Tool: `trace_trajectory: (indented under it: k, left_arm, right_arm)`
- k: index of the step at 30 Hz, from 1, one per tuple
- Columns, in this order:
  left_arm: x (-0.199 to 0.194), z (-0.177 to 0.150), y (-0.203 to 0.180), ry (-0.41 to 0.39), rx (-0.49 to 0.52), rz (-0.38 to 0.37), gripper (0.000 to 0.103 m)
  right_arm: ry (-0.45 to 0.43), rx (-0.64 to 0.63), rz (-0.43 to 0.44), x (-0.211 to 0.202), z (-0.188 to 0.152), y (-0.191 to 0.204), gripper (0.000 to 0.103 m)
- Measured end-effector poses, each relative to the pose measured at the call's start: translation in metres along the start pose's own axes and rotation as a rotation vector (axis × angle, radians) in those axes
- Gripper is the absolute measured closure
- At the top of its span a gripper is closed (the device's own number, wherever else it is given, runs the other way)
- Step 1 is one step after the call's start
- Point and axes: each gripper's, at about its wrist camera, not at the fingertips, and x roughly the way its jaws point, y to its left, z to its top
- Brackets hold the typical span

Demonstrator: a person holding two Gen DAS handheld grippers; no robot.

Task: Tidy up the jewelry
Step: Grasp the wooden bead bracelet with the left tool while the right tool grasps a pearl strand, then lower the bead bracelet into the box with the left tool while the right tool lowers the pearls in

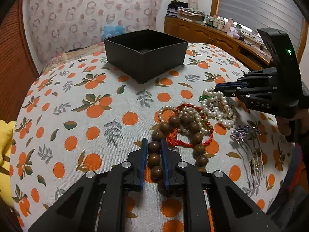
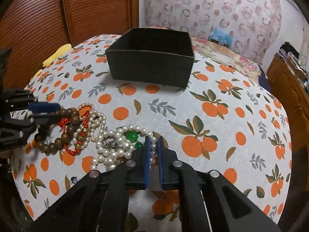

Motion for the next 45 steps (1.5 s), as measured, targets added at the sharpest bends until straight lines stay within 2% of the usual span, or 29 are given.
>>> trace_trajectory:
  k: [5,14,27,35,45]
  left_arm:
    - [-0.011,0.005,0.001,-0.044,-0.021,-0.014,0.090]
    - [-0.057,0.031,-0.012,-0.180,-0.011,-0.031,0.090]
    - [-0.102,0.074,-0.021,-0.314,0.031,-0.031,0.090]
    - [-0.107,0.097,-0.016,-0.351,0.039,-0.001,0.090]
    - [-0.095,0.131,-0.003,-0.360,0.024,-0.003,0.090]
  right_arm:
    - [-0.086,0.026,0.007,-0.028,0.001,0.000,0.095]
    - [-0.243,0.017,0.008,-0.094,0.026,0.002,0.095]
    - [-0.375,0.002,-0.015,-0.147,0.060,-0.002,0.095]
    - [-0.425,0.006,-0.020,-0.162,0.083,-0.012,0.095]
    - [-0.485,0.007,-0.004,-0.176,0.117,-0.028,0.095]
